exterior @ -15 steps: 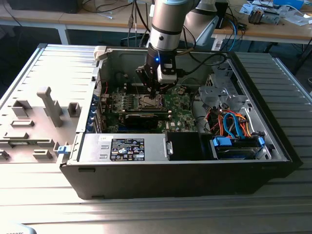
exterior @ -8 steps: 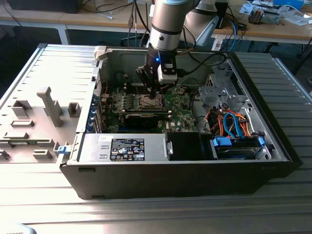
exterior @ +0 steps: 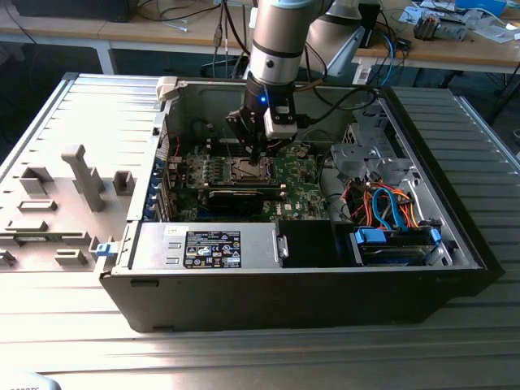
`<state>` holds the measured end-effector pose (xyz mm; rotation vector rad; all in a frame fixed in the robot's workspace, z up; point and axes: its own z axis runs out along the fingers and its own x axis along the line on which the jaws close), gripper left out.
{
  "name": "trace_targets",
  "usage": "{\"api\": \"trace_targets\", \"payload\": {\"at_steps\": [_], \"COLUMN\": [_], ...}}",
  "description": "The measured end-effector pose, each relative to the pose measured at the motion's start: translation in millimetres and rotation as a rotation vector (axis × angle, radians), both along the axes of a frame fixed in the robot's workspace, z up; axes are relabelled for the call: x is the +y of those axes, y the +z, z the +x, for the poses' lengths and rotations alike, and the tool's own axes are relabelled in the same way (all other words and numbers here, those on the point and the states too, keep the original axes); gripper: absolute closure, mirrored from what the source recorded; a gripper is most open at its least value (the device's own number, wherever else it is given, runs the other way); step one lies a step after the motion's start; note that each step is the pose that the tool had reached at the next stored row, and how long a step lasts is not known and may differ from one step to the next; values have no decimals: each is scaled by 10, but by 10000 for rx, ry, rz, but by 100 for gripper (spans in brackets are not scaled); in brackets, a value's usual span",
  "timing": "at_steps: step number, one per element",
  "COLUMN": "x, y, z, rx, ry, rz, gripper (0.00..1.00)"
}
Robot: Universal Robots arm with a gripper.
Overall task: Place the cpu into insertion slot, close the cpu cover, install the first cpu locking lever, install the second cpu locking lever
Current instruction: 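Install the first cpu locking lever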
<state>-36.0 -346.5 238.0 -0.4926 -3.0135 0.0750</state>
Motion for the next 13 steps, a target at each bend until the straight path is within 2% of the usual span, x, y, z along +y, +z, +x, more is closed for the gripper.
{"api": "trace_targets", "payload": {"at_steps": [3,4,5,9,13], "x": [0,0,0,-1,0], "y": [0,0,0,0,0], "z": [0,0,0,0,0], "rx": [0,1,3,47,63], "ry": [53,114,185,1221,1613], "rz": [552,766,820,827,827], "gripper": [89,89,89,89,89]}}
